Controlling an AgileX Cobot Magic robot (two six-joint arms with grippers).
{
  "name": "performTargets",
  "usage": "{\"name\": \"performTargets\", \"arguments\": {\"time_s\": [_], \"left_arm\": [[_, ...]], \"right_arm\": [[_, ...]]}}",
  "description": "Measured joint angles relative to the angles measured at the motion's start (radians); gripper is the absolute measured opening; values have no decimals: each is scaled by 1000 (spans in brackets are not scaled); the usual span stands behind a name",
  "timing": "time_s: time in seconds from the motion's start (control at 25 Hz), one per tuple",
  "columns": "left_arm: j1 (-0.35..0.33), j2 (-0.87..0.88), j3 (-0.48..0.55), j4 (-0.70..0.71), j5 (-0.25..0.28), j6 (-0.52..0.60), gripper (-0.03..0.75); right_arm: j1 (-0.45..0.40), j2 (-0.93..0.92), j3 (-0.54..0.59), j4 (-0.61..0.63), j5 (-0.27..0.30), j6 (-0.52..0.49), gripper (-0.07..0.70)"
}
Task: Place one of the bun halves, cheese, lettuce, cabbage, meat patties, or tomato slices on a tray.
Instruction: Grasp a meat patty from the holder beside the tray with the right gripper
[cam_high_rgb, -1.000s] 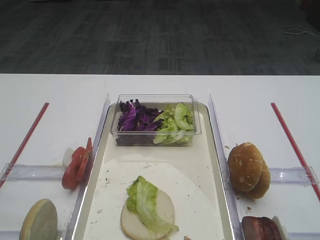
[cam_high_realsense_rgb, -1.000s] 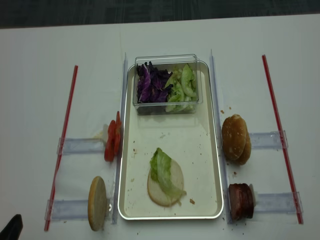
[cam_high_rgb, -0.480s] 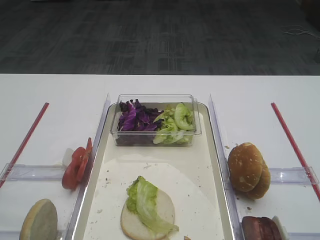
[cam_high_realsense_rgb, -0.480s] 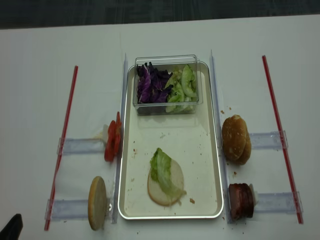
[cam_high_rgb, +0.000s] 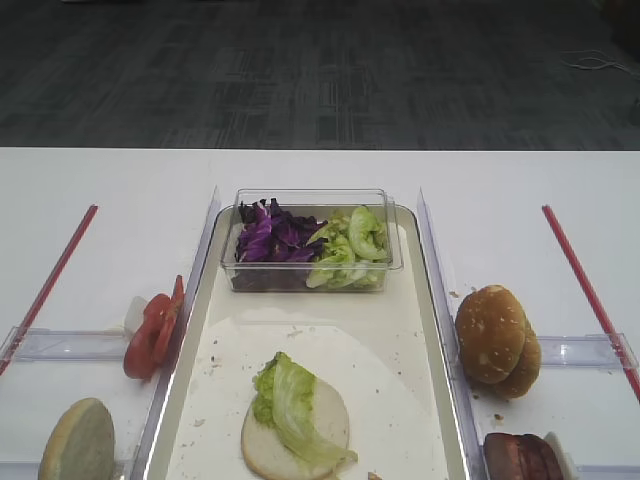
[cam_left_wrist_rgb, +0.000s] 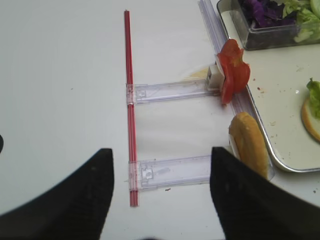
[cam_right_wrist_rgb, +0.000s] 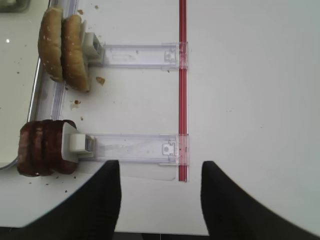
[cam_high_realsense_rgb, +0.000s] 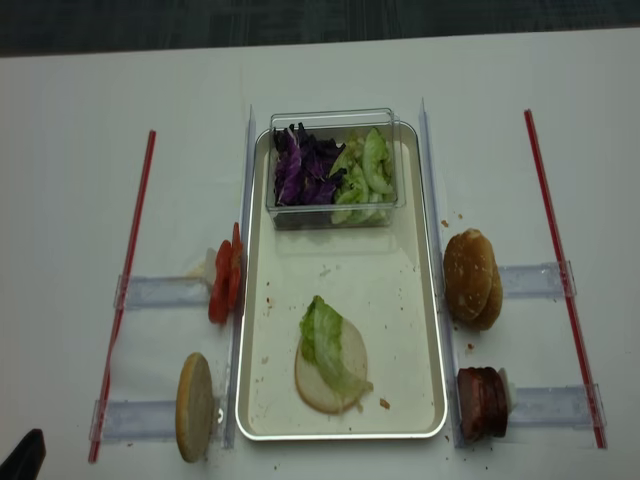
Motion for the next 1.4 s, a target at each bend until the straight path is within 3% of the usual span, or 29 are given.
{"name": "performTargets", "arguments": {"time_s": [1.4], "left_arm": [[0, 0, 0, 0, 0, 0, 428]], "right_arm": [[0, 619, -50, 33, 14, -8, 379]]}}
